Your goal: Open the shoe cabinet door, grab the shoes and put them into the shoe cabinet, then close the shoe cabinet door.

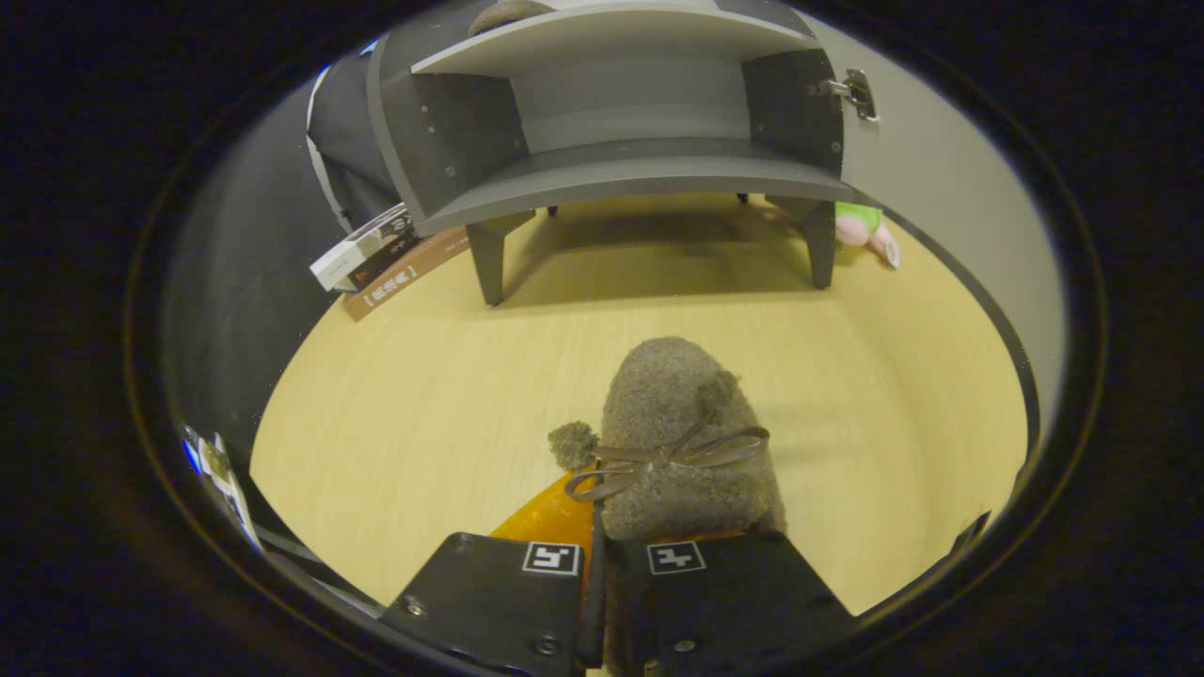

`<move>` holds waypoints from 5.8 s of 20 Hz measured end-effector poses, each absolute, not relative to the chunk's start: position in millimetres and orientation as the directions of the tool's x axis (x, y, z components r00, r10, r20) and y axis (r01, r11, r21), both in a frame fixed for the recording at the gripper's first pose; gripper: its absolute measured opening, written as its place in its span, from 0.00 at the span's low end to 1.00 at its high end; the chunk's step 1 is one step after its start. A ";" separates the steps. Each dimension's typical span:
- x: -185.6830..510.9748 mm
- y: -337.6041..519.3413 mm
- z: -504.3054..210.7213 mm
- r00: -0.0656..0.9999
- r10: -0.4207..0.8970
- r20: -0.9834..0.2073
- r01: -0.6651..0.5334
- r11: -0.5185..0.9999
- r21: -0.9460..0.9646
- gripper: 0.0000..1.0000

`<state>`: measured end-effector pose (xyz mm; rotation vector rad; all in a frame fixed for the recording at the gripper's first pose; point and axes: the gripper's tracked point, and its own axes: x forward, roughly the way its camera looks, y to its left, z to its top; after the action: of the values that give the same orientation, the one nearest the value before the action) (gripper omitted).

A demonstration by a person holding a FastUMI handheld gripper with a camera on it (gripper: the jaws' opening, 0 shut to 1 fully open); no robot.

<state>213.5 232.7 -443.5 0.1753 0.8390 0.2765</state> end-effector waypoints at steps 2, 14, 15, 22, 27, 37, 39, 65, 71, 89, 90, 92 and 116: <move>208.8 232.1 -433.3 0.635 0.323 -0.701 -0.179 0.945 0.273 0.08; 209.4 208.5 -233.8 0.851 0.279 -0.446 -0.222 0.959 0.176 0.06; 212.2 206.5 -212.6 0.867 0.272 -0.418 -0.223 0.961 0.163 0.07; 261.7 201.5 -84.3 0.944 0.230 -0.238 -0.214 0.972 0.094 0.06; 325.7 206.7 -10.7 0.965 0.219 -0.141 -0.212 0.975 0.062 0.06; 472.9 216.9 16.6 0.973 0.178 -0.147 -0.176 0.984 0.027 0.06; 494.8 215.6 5.5 0.971 0.169 -0.172 -0.165 0.986 0.036 0.06; 503.1 200.4 -53.9 0.913 0.116 -0.392 -0.075 0.990 0.119 0.67; 415.3 195.1 -12.9 0.953 0.143 -0.266 -0.118 0.987 0.109 0.66; 48.7 105.4 17.7 0.975 0.202 -0.098 -0.195 0.978 0.071 1.00; 35.0 92.2 14.7 0.976 0.196 -0.098 -0.190 0.979 0.074 1.00; 15.9 57.5 5.2 0.981 0.164 -0.107 -0.155 0.984 0.086 1.00; 87.6 -125.4 9.6 0.934 0.355 -0.025 -0.345 0.920 0.184 1.00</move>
<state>87.6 -125.4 9.6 0.1783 0.0579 0.3601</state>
